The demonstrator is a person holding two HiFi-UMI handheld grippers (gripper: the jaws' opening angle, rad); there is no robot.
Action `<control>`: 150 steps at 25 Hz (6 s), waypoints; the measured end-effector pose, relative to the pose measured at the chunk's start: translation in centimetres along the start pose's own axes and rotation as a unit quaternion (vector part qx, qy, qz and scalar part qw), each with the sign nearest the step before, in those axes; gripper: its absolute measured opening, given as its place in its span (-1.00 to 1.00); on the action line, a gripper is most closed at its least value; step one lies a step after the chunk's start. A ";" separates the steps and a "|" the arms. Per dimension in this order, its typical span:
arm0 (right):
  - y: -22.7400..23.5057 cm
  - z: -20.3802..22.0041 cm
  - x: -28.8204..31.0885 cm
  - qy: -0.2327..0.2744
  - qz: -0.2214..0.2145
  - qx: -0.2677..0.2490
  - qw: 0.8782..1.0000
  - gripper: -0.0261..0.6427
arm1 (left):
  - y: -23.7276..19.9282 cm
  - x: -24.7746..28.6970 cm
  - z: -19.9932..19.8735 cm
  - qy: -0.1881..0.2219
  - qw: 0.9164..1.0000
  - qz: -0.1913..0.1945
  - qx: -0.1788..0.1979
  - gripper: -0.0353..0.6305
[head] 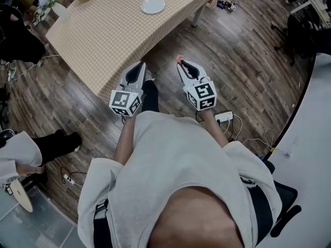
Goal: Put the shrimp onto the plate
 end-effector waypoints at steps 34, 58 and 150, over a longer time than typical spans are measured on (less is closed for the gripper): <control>9.6 -11.6 32.0 -0.048 0.027 -0.020 0.998 -0.76 | -27.0 22.3 -5.5 -0.005 0.998 0.053 -0.038 -0.87; 13.9 -9.5 34.2 -0.069 0.055 0.009 0.996 -0.76 | -28.0 26.6 -2.5 -0.040 0.995 0.072 -0.060 -0.87; 17.5 4.3 47.6 -0.301 -0.055 -0.076 0.949 -0.53 | -27.5 24.0 7.7 -0.111 0.980 -0.017 -0.163 -0.87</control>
Point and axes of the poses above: the fingertips, and each gripper's own axes: x forward along the fingers, y to its right, z out of its underside, the point moved 1 cm from there along -x, backward along the fingers, and after that the axes turned 1 degree about z, right-handed, at the moved point
